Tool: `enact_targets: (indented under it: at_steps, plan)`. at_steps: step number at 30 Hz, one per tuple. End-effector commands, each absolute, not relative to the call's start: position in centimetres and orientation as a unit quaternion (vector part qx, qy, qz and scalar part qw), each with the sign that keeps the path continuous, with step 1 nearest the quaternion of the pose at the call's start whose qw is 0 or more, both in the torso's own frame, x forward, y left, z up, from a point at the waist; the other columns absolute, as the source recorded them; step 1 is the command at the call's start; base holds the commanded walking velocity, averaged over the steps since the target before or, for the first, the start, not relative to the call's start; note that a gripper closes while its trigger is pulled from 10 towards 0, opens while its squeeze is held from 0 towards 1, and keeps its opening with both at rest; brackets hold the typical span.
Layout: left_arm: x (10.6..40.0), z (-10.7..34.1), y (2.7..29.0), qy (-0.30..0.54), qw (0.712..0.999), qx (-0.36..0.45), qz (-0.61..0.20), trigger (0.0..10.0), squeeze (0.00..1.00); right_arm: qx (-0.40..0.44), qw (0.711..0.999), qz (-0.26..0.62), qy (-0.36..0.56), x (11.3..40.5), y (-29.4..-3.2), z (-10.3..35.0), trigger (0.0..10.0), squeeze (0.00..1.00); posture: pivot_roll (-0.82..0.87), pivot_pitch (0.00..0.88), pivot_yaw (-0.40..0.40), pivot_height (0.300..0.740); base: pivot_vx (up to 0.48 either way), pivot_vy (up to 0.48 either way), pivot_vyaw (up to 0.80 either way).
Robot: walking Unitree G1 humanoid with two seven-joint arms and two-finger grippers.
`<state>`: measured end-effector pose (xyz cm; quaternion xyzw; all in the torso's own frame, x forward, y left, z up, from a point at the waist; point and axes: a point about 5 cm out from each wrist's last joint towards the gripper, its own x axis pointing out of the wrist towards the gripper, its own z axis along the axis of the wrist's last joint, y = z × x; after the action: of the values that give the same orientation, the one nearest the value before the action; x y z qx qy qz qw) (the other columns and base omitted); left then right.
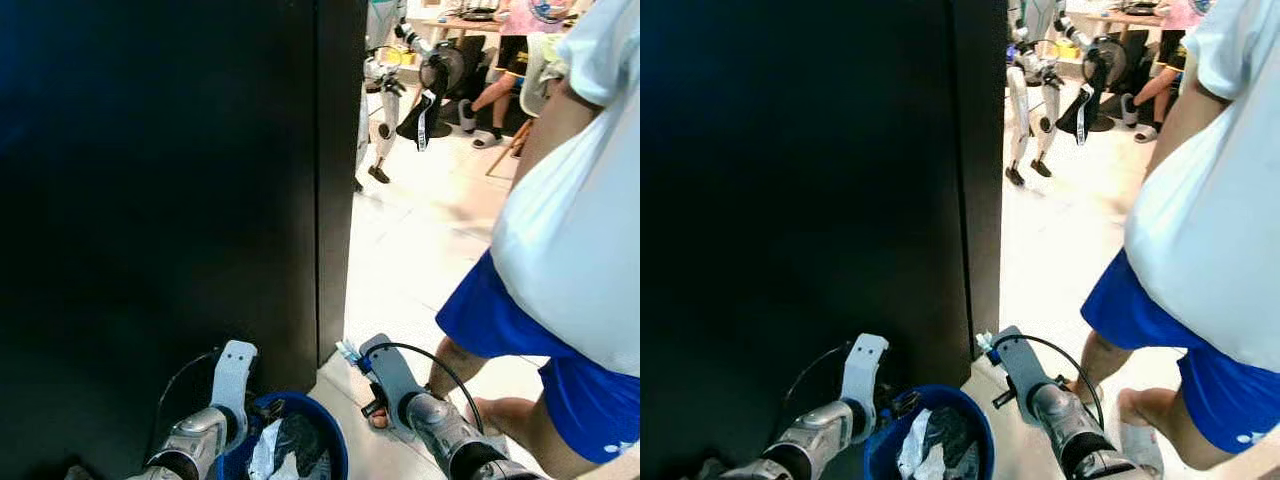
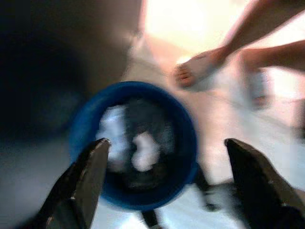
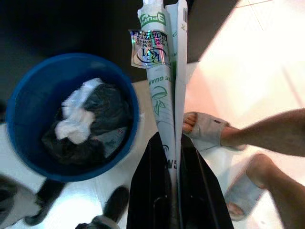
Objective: Clean up the room
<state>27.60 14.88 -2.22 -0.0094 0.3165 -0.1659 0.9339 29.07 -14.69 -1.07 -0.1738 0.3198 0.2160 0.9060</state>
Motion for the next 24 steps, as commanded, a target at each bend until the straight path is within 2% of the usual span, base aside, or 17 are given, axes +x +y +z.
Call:
enact_targets:
  at_steps: [1,2,3,4,5,7,10,12,14,19,21,22,24]
  plan:
    - [27.2,-2.5,17.6,0.322,0.941,0.033,-0.095,10.0,0.96,-0.172,0.890,0.262,0.332,29.0,-13.3,-1.1,10.0,0.00,-0.08,0.051,0.037,0.729,0.000,0.000,0.00]
    - [27.2,-2.5,17.6,0.322,0.941,0.033,-0.095,10.0,0.96,-0.172,0.890,0.262,0.332,29.0,-13.3,-1.1,10.0,0.00,-0.08,0.051,0.037,0.729,0.000,0.000,0.00]
    - [27.3,-2.3,18.9,0.313,0.947,0.054,-0.055,10.0,0.00,-0.189,0.871,0.289,0.350,28.6,-12.4,-1.5,10.0,0.00,-0.07,0.052,0.032,0.729,0.000,0.000,0.00]
    - [27.4,-2.1,19.6,0.304,0.949,0.070,-0.035,10.0,0.00,-0.213,0.855,0.302,0.364,28.2,-11.9,-1.9,10.0,0.00,-0.06,0.054,0.027,0.729,0.000,0.000,0.00]
    - [27.4,-2.1,19.6,0.304,0.949,0.070,-0.035,10.0,0.00,-0.213,0.855,0.302,0.364,28.2,-11.9,-1.9,10.0,0.00,-0.06,0.054,0.027,0.729,0.000,0.000,0.00]
    - [27.7,-1.5,20.1,0.276,0.958,0.079,-0.019,10.0,0.00,-0.259,0.837,0.305,0.373,28.0,-10.7,-2.2,10.0,0.00,0.01,0.064,0.001,0.729,0.000,0.000,0.00]
    - [27.7,-1.4,20.0,0.263,0.961,0.080,-0.023,10.0,0.00,-0.267,0.834,0.306,0.373,28.0,-10.1,-2.1,10.0,0.00,0.03,0.066,-0.008,0.729,0.000,0.000,0.00]
    - [27.2,-1.6,19.4,0.251,0.965,0.070,-0.039,10.0,0.00,-0.261,0.837,0.308,0.370,28.2,-8.6,-1.9,10.0,0.00,0.07,0.074,-0.019,0.729,0.000,0.000,0.00]
    - [27.2,-1.6,19.4,0.251,0.965,0.070,-0.039,10.0,0.00,-0.261,0.837,0.308,0.370,28.2,-8.6,-1.9,10.0,0.00,0.07,0.074,-0.019,0.729,0.000,0.000,0.00]
    - [26.2,-2.4,17.9,0.245,0.963,0.060,-0.091,10.0,0.00,-0.232,0.838,0.327,0.370,28.1,-6.1,-1.4,10.0,0.00,0.11,0.081,-0.028,0.729,0.000,0.000,0.00]
    - [26.2,-2.4,17.9,0.245,0.963,0.060,-0.091,10.0,0.00,-0.232,0.838,0.327,0.370,28.1,-6.1,-1.4,10.0,0.00,0.11,0.081,-0.028,0.729,0.000,0.000,0.00]
    - [26.0,-2.4,17.7,0.241,0.963,0.071,-0.098,10.0,0.00,-0.226,0.847,0.324,0.357,28.4,-5.4,-0.9,10.0,0.96,0.12,0.082,-0.031,0.729,0.000,0.000,0.00]
    - [25.9,-2.5,17.6,0.240,0.962,0.083,-0.100,10.0,0.00,-0.218,0.853,0.326,0.345,28.7,-4.6,-0.4,10.0,1.00,0.13,0.080,-0.029,0.729,0.000,0.000,0.00]
